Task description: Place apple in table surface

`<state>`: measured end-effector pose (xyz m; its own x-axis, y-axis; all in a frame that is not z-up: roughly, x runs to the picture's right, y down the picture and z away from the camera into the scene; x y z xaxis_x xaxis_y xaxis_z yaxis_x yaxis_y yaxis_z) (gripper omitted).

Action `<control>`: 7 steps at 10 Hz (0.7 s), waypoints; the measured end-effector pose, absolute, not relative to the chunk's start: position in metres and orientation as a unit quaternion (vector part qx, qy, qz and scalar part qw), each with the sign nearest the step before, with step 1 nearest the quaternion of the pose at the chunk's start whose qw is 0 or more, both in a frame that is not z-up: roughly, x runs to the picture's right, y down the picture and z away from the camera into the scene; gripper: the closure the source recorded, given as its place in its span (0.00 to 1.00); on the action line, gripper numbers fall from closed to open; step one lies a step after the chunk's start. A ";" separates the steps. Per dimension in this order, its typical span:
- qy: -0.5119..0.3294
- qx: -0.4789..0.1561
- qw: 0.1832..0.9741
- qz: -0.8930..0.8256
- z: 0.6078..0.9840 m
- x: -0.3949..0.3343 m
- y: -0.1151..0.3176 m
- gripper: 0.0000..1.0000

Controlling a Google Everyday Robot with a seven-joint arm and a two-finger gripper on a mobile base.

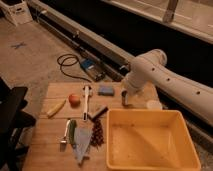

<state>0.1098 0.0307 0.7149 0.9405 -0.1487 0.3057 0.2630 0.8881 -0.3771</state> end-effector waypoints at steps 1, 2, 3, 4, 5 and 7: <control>-0.136 -0.211 0.962 -0.108 0.715 0.109 0.031 0.35; -0.136 -0.211 0.962 -0.109 0.715 0.108 0.031 0.35; -0.136 -0.211 0.962 -0.107 0.715 0.109 0.031 0.35; -0.139 -0.210 0.962 -0.108 0.716 0.110 0.030 0.35; -0.148 -0.209 0.959 -0.119 0.722 0.106 0.030 0.35; -0.169 -0.208 0.952 -0.145 0.734 0.084 0.030 0.35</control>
